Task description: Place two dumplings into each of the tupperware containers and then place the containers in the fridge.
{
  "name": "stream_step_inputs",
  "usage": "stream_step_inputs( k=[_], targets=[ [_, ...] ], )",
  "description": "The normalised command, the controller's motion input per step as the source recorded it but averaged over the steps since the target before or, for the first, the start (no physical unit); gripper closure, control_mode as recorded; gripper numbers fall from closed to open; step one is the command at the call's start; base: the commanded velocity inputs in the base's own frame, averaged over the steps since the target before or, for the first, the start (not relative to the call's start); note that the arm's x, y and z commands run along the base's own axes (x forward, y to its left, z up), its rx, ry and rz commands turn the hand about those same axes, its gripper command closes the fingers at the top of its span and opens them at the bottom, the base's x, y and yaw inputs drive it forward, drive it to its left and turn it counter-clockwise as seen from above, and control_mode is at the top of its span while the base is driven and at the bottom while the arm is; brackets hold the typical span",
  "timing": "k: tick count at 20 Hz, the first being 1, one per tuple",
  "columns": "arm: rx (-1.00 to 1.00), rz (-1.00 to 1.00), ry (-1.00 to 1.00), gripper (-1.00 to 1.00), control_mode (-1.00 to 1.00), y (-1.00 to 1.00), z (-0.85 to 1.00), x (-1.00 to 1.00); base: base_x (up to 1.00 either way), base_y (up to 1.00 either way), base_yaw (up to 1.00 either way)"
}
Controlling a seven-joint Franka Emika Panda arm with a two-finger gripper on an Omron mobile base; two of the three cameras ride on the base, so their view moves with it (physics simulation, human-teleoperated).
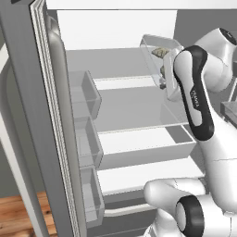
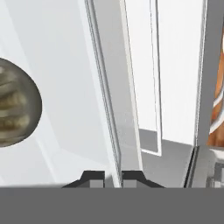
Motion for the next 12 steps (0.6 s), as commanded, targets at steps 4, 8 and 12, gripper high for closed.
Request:
stream_step_inputs(
  k=[4, 8, 12],
  targets=[
    [-0.02, 0.00, 0.00, 1.00, -1.00, -0.13, 0.05, 0.58, 0.00, 0.00, 0.00],
    [-0.08, 0.00, 0.00, 1.00, -1.00, -0.09, 0.00, 0.53, 0.00, 0.00, 0.00],
    [-0.09, 0.00, 0.00, 1.00, -1.00, 0.00, 0.00, 0.67, 0.00, 0.00, 0.00]
  ],
)
